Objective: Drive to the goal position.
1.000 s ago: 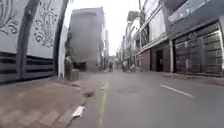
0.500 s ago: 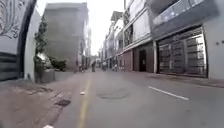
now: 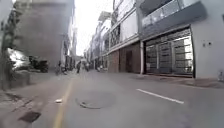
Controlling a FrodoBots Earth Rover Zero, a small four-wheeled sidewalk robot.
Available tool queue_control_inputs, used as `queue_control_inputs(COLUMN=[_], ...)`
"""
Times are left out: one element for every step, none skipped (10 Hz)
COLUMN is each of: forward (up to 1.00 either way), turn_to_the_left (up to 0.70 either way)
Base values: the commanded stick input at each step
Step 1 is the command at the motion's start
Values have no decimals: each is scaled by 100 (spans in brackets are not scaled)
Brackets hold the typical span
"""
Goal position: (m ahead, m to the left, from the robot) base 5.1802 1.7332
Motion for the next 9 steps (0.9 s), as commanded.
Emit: queue_control_inputs(forward=[100, 100, 100, 100, 100, 100, 100, 100, 100], turn_to_the_left=[0, 0, 0, 0, 0, 0, 0, 0, 0])
